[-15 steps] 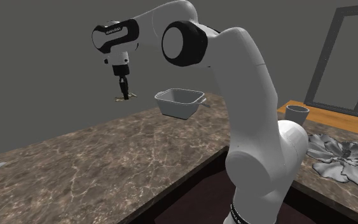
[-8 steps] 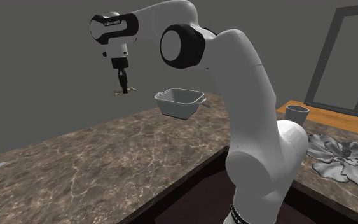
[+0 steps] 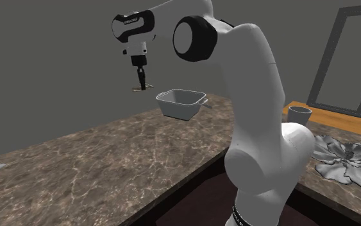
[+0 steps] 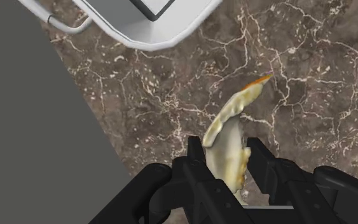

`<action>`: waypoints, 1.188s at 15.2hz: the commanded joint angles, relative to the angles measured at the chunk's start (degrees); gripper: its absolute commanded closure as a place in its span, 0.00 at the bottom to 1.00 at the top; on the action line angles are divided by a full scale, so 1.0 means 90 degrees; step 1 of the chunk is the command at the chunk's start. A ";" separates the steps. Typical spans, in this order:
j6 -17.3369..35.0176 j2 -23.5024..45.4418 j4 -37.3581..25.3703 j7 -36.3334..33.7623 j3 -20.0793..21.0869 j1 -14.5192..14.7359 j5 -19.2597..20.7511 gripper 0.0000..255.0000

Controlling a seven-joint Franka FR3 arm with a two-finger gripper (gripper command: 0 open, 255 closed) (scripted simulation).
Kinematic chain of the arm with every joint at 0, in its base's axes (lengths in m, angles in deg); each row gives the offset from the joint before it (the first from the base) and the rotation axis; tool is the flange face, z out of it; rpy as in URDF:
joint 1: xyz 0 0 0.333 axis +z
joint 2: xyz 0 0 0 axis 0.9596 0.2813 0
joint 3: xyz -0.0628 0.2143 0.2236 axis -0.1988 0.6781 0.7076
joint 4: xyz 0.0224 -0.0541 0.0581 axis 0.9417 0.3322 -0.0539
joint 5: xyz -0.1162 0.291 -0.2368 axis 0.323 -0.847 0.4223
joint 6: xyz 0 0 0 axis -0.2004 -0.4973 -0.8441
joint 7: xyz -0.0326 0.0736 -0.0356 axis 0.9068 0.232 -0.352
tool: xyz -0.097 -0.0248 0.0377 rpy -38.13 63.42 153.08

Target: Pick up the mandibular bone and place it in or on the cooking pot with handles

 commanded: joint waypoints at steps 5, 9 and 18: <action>0.0169 -0.0211 0.0346 0.0780 -0.0199 -0.0615 -0.0066 1.00; 0.0149 -0.0174 0.0265 0.1294 -0.0340 -0.0996 -0.0097 1.00; -0.0044 0.0321 -0.0477 0.2382 -0.0626 -0.1797 -0.0151 1.00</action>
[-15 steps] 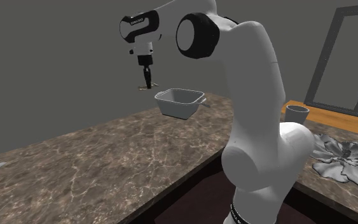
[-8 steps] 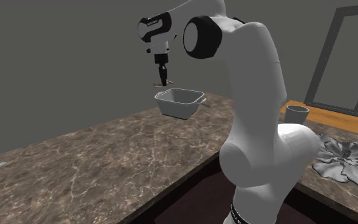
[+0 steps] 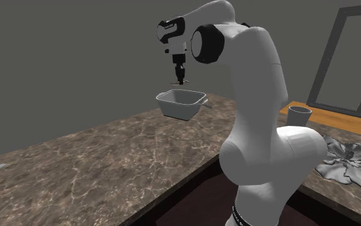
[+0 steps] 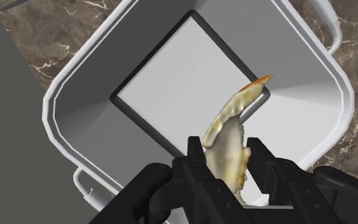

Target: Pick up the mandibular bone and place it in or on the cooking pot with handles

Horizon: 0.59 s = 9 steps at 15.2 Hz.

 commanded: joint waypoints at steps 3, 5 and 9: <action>0.0290 0.0020 0.0269 0.0088 -0.0021 -0.0079 -0.0004 1.00; 0.0481 -0.0013 0.0493 0.0079 -0.0021 -0.0085 -0.0004 1.00; 0.0844 -0.0047 0.0890 0.0061 -0.0021 -0.0093 -0.0002 1.00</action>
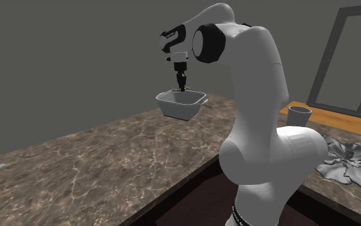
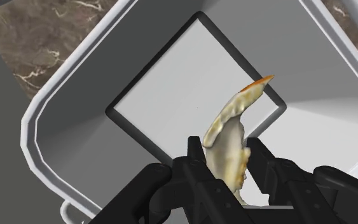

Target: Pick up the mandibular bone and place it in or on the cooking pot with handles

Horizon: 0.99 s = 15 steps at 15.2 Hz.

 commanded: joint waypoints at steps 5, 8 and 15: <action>0.0502 0.0002 0.0497 -0.0024 -0.0001 -0.0010 0.0005 1.00; 0.0502 0.0002 0.0497 -0.0024 -0.0001 -0.0010 0.0005 1.00; 0.0502 0.0003 0.0497 -0.0024 -0.0001 -0.0010 0.0005 0.00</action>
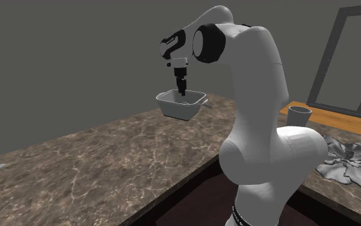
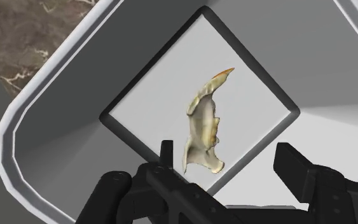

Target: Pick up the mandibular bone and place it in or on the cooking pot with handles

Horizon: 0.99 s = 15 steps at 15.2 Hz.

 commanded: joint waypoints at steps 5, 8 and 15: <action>-0.0220 0.0011 -0.0231 0.0005 0.0002 0.0009 -0.0002 0.00; -0.0881 0.0120 -0.1001 0.0021 0.0005 0.0040 -0.0003 0.00; -0.0881 0.0120 -0.1002 0.0021 0.0005 0.0040 -0.0003 0.00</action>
